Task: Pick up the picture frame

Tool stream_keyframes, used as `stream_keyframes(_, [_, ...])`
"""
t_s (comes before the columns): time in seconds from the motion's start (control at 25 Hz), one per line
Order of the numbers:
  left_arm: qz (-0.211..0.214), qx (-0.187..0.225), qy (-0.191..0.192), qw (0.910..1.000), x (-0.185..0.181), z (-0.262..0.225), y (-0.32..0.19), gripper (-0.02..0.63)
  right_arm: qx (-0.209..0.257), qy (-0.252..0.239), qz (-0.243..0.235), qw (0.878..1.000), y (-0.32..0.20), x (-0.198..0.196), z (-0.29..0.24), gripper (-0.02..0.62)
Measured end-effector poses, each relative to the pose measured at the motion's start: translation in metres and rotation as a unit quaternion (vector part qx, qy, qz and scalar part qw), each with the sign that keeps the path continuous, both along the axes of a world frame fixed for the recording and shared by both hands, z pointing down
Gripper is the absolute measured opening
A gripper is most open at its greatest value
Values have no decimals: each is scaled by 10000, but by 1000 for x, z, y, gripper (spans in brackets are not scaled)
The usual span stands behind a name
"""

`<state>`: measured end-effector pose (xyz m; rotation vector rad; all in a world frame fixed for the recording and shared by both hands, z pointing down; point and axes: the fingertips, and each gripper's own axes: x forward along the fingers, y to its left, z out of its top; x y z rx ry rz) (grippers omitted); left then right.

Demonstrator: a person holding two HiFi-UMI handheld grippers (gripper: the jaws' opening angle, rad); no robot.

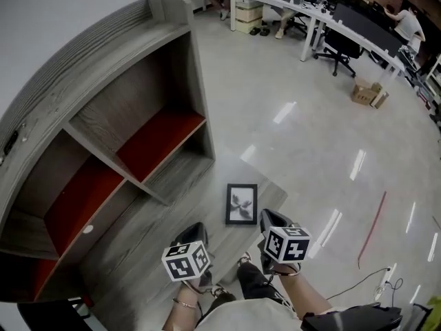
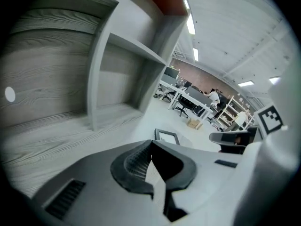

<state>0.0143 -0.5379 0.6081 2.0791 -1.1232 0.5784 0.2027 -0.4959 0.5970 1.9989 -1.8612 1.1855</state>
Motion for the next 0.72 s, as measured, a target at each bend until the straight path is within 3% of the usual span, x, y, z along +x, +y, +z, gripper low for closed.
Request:
stream_keyframes(0.28, [156, -138, -64, 9998, 30, 25, -13, 14, -202, 8, 31, 9998, -5, 24, 29, 32])
stream_keyframes(0.72, [539, -318, -287, 9976, 67, 55, -27, 14, -510, -226, -108, 9984, -19, 26, 68, 32])
